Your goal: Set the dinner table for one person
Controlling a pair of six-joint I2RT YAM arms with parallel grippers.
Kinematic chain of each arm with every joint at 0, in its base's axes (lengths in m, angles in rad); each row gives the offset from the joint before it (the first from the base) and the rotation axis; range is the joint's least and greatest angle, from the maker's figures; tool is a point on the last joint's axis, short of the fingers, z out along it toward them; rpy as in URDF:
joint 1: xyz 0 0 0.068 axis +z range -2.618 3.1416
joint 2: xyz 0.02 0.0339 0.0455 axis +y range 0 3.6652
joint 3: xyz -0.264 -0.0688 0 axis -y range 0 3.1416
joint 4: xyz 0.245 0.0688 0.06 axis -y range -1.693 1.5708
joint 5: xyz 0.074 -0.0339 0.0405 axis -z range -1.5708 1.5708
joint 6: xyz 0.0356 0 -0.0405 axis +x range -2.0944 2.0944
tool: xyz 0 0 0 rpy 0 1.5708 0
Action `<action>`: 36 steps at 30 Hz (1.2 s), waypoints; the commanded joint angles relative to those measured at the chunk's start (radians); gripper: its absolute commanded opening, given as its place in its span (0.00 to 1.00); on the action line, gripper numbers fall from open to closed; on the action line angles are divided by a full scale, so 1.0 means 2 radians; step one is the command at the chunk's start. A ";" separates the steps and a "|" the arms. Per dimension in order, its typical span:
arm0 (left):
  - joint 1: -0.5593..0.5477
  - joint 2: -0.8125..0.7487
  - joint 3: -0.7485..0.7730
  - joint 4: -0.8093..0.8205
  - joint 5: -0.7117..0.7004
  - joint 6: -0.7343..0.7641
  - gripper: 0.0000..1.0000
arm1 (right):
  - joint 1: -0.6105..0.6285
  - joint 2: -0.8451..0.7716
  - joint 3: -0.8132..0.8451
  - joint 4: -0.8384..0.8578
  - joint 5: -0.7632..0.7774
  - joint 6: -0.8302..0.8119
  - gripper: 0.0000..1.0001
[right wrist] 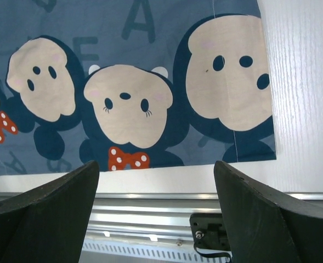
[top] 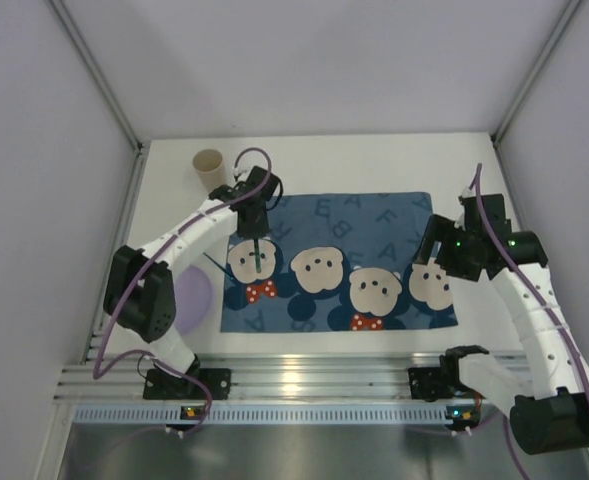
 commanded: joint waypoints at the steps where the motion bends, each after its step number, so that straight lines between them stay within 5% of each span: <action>1: -0.010 -0.028 -0.061 0.047 0.025 0.002 0.00 | 0.011 -0.013 -0.002 -0.010 -0.003 0.000 0.86; 10: -0.011 -0.033 -0.158 0.093 0.035 0.055 0.00 | 0.014 -0.026 -0.031 -0.010 0.000 -0.002 0.86; 18: -0.011 -0.002 -0.151 0.094 0.025 0.037 0.00 | 0.014 -0.023 -0.041 -0.006 0.005 -0.004 0.86; 20: -0.011 0.001 -0.148 0.092 0.025 0.038 0.08 | 0.015 -0.021 -0.043 -0.004 0.008 -0.005 0.86; 24: -0.010 0.001 -0.138 0.083 0.016 0.038 0.50 | 0.014 -0.017 -0.045 -0.003 0.013 -0.006 0.86; 26: -0.004 -0.003 -0.127 0.076 0.005 0.040 0.58 | 0.014 -0.017 -0.046 -0.002 0.014 -0.005 0.86; 31: 0.034 -0.030 -0.101 0.055 -0.013 0.042 0.63 | 0.015 -0.013 -0.045 0.001 0.015 -0.004 0.86; 36: 0.132 -0.044 -0.109 0.046 -0.005 0.024 0.61 | 0.014 -0.001 -0.040 0.004 0.017 -0.005 0.86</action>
